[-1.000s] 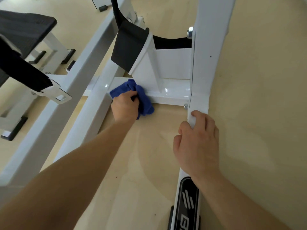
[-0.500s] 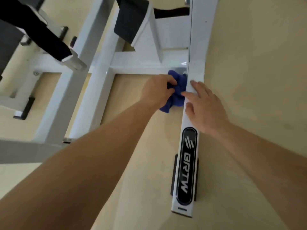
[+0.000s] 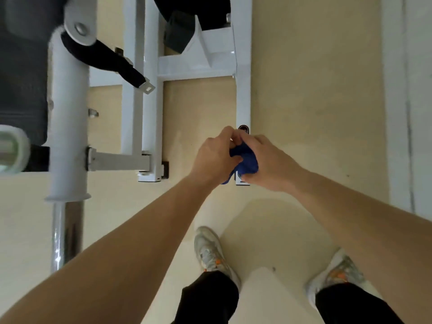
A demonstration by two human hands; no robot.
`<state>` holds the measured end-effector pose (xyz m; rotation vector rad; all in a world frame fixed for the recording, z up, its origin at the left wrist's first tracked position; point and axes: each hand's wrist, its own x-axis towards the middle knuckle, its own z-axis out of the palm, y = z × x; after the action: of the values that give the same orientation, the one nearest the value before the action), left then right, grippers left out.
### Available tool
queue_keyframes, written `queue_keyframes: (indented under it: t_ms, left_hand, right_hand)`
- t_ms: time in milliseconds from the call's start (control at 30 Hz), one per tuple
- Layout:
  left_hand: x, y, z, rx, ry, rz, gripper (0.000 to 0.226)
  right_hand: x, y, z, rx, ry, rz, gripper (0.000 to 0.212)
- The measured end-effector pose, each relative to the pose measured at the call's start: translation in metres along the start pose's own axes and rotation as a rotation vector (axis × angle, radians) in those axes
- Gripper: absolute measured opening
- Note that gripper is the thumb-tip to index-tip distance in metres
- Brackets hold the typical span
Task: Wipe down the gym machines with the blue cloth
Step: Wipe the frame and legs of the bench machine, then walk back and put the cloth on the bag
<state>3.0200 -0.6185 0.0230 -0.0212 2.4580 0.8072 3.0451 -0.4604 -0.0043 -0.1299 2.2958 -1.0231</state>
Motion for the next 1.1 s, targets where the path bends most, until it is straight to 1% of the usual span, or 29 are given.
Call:
queue_keyframes:
  t_ms: [67,167,267,333,433,467,533,633,800,867,967,1100]
  left_hand:
    - [-0.033,0.023,-0.019,-0.128,-0.035,-0.027,0.029]
    - [-0.083,0.057,-0.045,-0.337,-0.027,-0.094,0.030]
    - [-0.129,0.092,-0.070,-0.476,-0.013,-0.135,0.028]
    - [-0.159,0.108,-0.091,-0.532,-0.024,-0.143,0.022]
    - [-0.202,0.122,-0.129,-0.619,0.000,-0.172,0.010]
    - [-0.218,0.123,-0.144,-0.628,0.036,-0.189,0.009]
    - [-0.253,0.119,-0.176,-0.548,0.111,-0.242,0.015]
    - [-0.319,0.100,-0.220,-0.351,0.190,-0.373,0.019]
    - [-0.451,0.074,-0.274,-0.270,0.223,-0.551,0.018]
    - [-0.502,0.063,-0.290,-0.236,0.209,-0.592,0.017]
    - [-0.567,0.038,-0.316,-0.203,0.203,-0.640,0.025]
    - [-0.642,-0.012,-0.353,-0.222,0.271,-0.668,0.029]
  right_hand:
    - [-0.037,-0.022,-0.017,0.061,-0.028,0.058,0.088]
    - [-0.094,-0.060,-0.041,0.163,-0.028,0.132,0.093]
    - [-0.145,-0.105,-0.060,0.242,-0.014,0.167,0.091]
    - [-0.174,-0.135,-0.068,0.254,0.020,0.152,0.078]
    - [-0.208,-0.181,-0.090,0.142,0.040,0.147,0.043]
    - [-0.218,-0.198,-0.100,0.110,0.020,0.159,0.036]
    - [-0.238,-0.232,-0.116,0.079,-0.074,0.198,0.033]
    - [-0.262,-0.286,-0.130,-0.042,-0.217,0.199,0.035]
    - [-0.304,-0.396,-0.132,-0.236,-0.372,0.145,0.037]
    - [-0.318,-0.440,-0.120,-0.301,-0.401,0.105,0.038]
    - [-0.331,-0.508,-0.089,-0.435,-0.455,-0.014,0.042]
    - [-0.341,-0.598,-0.032,-0.597,-0.518,-0.176,0.038]
